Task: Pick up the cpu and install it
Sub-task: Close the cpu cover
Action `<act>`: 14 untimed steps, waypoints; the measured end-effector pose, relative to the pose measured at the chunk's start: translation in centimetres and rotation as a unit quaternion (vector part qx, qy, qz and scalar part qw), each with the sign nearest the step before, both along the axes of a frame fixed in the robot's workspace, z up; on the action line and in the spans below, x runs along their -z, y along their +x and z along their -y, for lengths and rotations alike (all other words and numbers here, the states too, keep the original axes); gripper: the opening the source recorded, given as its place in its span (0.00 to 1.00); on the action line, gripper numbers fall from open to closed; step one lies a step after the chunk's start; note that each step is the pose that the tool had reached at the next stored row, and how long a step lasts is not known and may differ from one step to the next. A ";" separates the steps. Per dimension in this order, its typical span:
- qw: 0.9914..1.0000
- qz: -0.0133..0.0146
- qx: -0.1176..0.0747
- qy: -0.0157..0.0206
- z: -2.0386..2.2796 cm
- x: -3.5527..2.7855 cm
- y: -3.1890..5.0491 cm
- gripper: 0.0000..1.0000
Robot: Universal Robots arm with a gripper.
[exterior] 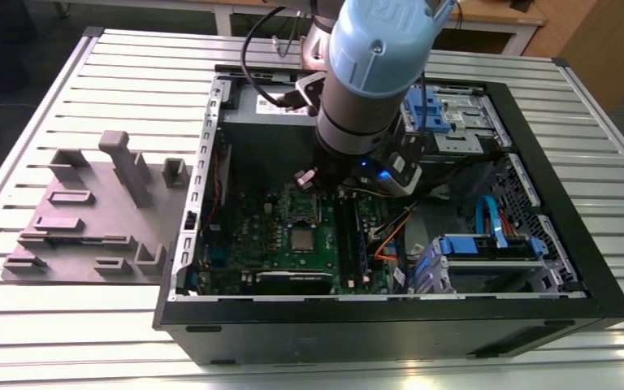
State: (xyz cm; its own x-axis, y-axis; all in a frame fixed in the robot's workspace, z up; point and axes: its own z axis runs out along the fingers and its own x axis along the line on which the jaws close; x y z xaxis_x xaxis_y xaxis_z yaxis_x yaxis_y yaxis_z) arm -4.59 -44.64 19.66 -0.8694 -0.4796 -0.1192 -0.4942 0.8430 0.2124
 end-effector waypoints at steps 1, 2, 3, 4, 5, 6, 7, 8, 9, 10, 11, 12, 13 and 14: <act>1.000 0.000 0.000 0.000 0.07 0.00 0.00 0.11; 1.000 0.000 0.000 0.000 0.13 -0.02 -0.01 0.11; 1.000 -0.001 0.000 0.000 0.16 -0.01 -0.01 0.11; 1.000 -0.001 0.000 0.000 0.15 -0.01 0.00 0.11; 1.000 -0.001 0.000 0.000 0.15 -0.02 0.00 0.11; 1.000 -0.002 0.000 0.000 0.15 -0.03 0.00 0.11; 1.000 -0.002 0.000 0.000 0.15 -0.05 0.00 0.11; 1.000 -0.003 0.000 0.000 0.15 -0.09 0.00 0.11; 1.000 -0.004 0.000 0.000 0.16 -0.14 0.00 0.11; 1.000 -0.005 0.000 0.000 0.16 -0.23 0.00 0.11; 1.000 -0.006 0.000 0.000 0.16 -0.28 0.00 0.11; 1.000 -0.007 0.000 0.000 0.15 -0.28 0.01 0.11; 1.000 -0.009 -0.001 0.000 0.15 -0.28 0.00 0.11; 1.000 -0.010 -0.003 0.000 0.16 -0.29 0.00 0.11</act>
State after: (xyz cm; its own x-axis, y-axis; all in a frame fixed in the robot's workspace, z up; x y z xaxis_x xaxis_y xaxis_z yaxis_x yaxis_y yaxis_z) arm -4.59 -44.80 19.94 -0.8691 -0.4841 -0.1014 -0.4941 0.8406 0.2217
